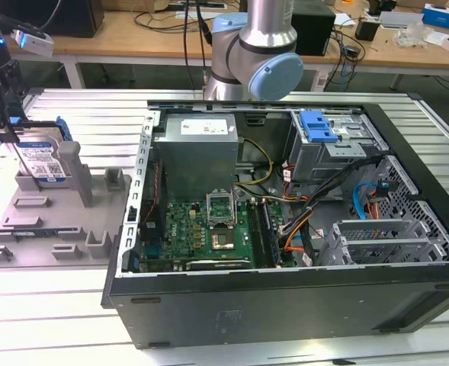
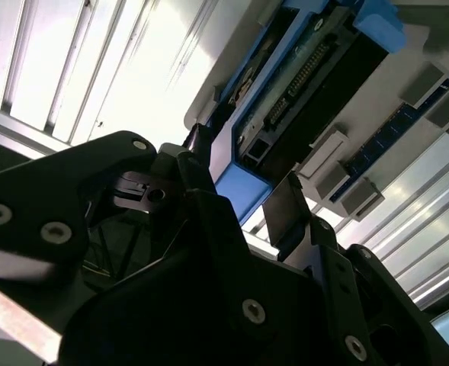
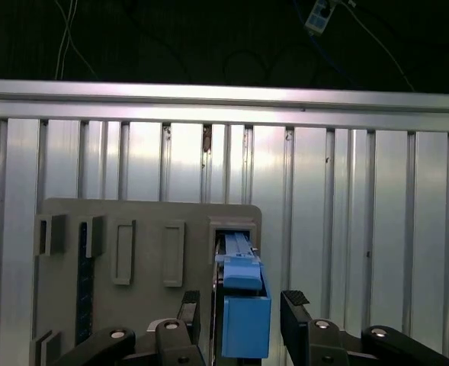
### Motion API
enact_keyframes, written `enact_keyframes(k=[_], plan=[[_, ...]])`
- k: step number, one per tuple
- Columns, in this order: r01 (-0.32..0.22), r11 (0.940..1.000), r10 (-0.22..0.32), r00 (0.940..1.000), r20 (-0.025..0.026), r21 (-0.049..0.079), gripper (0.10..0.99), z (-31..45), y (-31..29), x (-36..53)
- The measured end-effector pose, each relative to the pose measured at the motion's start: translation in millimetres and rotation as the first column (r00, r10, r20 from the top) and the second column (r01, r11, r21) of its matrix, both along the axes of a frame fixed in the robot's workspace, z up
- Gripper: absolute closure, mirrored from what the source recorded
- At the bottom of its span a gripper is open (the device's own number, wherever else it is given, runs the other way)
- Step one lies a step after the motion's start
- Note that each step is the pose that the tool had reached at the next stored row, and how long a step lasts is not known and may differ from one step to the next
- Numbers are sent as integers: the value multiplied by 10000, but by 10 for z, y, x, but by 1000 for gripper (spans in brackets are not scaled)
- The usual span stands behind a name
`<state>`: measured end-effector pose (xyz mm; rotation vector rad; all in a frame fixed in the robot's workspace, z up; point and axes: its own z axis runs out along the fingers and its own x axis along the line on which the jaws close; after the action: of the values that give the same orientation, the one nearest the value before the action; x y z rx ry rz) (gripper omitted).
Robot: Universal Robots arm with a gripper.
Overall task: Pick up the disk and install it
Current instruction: 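Pick up the disk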
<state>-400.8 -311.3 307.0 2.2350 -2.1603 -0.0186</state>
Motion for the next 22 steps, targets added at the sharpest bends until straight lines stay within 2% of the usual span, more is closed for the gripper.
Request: enact_keyframes(k=[17,19,20,22], plan=[[-3,10000,3,10000,1,0,545,-46,0,-12],[-3,10000,3,10000,1,0,557,-50,0,-13],[-3,10000,3,10000,0,0,631,-53,0,-13],[-3,10000,3,10000,1,0,631,-59,0,-13]])
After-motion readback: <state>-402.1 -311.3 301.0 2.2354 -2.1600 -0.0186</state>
